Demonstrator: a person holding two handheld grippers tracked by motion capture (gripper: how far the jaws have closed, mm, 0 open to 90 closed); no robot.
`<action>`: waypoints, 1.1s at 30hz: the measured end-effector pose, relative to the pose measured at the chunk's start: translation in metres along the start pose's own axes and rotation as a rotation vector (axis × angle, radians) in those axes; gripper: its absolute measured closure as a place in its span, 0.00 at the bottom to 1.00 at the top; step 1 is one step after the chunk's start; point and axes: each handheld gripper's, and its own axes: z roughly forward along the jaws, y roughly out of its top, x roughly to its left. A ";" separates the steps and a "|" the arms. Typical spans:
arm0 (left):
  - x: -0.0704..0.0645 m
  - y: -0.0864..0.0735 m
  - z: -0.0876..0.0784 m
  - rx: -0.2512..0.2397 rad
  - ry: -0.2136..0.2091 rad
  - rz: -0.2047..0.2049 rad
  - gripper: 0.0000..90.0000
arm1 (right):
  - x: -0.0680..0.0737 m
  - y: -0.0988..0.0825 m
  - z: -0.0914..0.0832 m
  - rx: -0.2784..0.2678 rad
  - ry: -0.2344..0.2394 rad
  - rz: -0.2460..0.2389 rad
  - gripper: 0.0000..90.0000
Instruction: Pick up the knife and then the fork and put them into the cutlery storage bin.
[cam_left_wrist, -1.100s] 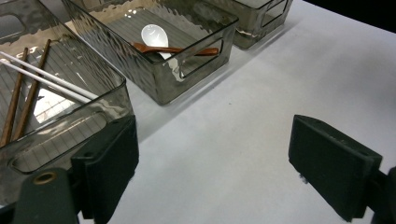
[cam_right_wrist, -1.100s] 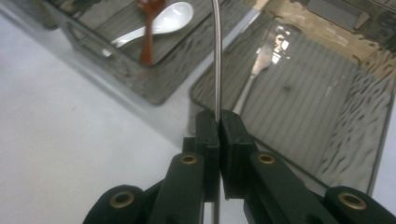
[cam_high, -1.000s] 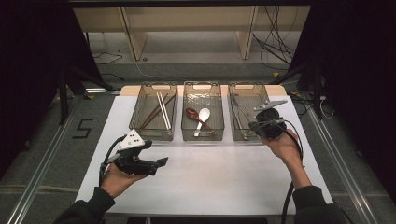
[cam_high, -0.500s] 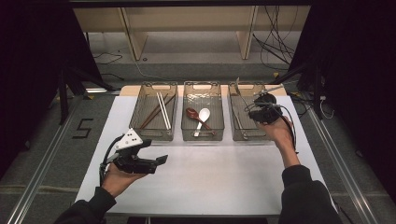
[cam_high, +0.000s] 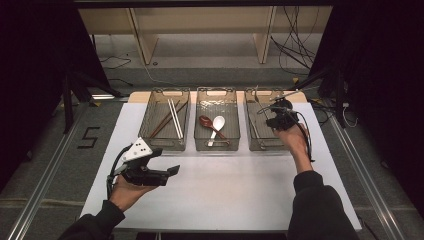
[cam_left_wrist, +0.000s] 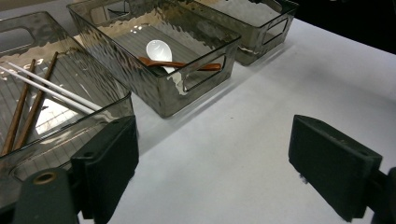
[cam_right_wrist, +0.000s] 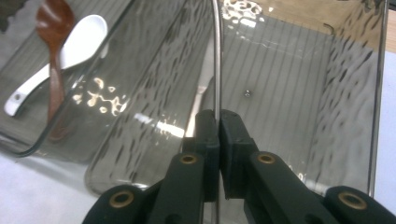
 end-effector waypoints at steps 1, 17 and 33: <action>0.000 0.000 0.000 -0.001 0.000 0.003 0.18 | 0.000 0.000 0.001 0.001 0.000 0.005 0.98; -0.001 0.000 -0.001 -0.017 0.011 -0.001 0.18 | -0.002 -0.002 0.008 0.033 0.029 0.039 0.83; 0.000 0.001 -0.002 -0.021 0.003 0.000 0.18 | 0.021 -0.024 -0.034 -0.115 0.149 -0.054 0.48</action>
